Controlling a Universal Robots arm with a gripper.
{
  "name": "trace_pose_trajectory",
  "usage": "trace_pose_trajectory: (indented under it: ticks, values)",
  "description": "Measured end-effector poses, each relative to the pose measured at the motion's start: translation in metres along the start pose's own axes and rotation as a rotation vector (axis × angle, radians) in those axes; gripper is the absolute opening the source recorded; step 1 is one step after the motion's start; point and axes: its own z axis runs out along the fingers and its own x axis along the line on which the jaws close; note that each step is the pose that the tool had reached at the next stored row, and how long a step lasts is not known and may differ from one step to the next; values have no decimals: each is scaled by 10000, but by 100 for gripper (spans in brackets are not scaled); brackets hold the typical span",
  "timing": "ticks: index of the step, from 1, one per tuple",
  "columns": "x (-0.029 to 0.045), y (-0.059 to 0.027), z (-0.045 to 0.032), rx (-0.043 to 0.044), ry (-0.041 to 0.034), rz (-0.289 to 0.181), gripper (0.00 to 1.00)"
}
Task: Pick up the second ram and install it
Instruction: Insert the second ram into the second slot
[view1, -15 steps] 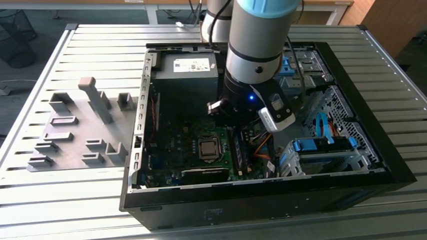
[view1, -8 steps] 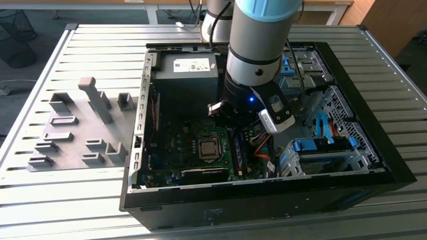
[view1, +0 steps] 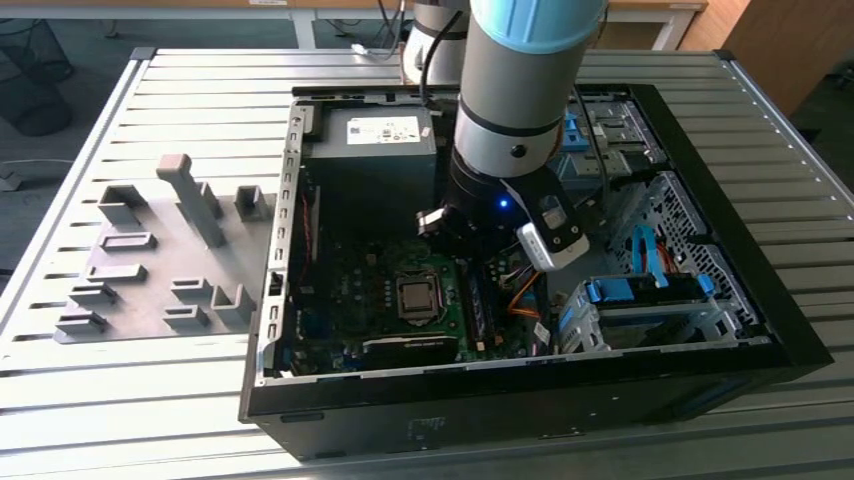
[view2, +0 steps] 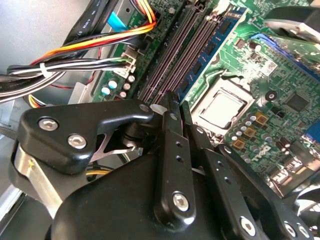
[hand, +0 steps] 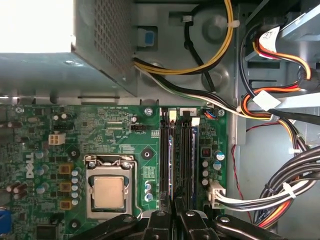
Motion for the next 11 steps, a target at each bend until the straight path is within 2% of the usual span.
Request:
trace_pose_trajectory:
  ticks: [4, 8, 11]
  values:
    - [-20, 3, 24, -32, 2, 8, 14]
    - [-21, 10, 38, -140, -1, -5, 14]
    - [-21, 10, 62, -143, 0, -8, 14]
